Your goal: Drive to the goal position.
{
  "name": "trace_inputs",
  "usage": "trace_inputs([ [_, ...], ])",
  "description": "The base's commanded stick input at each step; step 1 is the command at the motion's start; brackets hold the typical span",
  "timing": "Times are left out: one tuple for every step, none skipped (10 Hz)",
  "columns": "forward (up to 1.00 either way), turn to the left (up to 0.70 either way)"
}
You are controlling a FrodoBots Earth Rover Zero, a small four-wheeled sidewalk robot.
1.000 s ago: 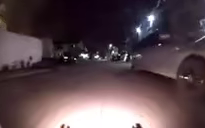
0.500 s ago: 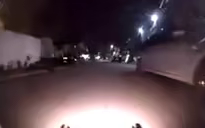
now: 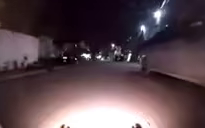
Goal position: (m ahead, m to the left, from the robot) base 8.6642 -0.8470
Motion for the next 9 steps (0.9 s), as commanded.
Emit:
trace_inputs([
  [0.85,0.00],
  [0.85,0.00],
  [0.85,0.00],
  [0.85,0.00],
  [0.85,0.00],
  [0.85,0.00],
  [0.85,0.00],
  [0.85,0.00],
  [0.85,-0.03],
])
